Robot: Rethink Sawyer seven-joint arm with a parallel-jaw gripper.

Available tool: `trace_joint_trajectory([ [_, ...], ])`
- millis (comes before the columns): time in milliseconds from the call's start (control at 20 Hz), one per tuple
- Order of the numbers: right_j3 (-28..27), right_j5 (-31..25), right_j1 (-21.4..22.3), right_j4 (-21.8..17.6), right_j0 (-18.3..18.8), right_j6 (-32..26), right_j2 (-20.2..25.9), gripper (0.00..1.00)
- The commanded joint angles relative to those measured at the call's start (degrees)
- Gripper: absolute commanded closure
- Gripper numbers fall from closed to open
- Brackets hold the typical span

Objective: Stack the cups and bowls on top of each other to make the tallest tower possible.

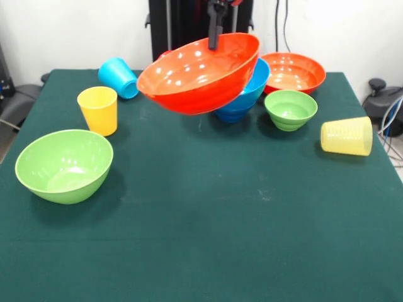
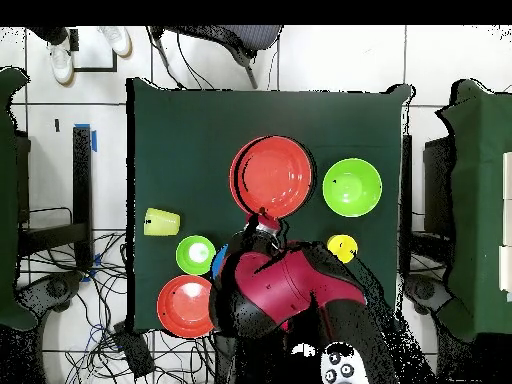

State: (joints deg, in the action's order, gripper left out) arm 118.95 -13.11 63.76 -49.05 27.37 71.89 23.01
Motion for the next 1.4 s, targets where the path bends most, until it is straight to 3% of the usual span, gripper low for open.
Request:
trace_joint_trajectory([
  [50, 6.6, -4.5, -1.7, 2.1, 3.9, -4.7, 8.7, 1.00],
  [200, 9.2, -5.1, 1.2, 4.8, 6.7, -6.5, 12.9, 1.00],
  [500, 12.3, -6.6, 2.7, 10.4, 10.2, -6.8, 20.5, 1.00],
  [900, 14.8, -6.5, 5.1, 10.2, 13.0, -7.4, 25.4, 1.00],
  [1400, 17.1, -9.3, 6.2, 7.8, 13.1, -6.9, 26.9, 1.00],
])
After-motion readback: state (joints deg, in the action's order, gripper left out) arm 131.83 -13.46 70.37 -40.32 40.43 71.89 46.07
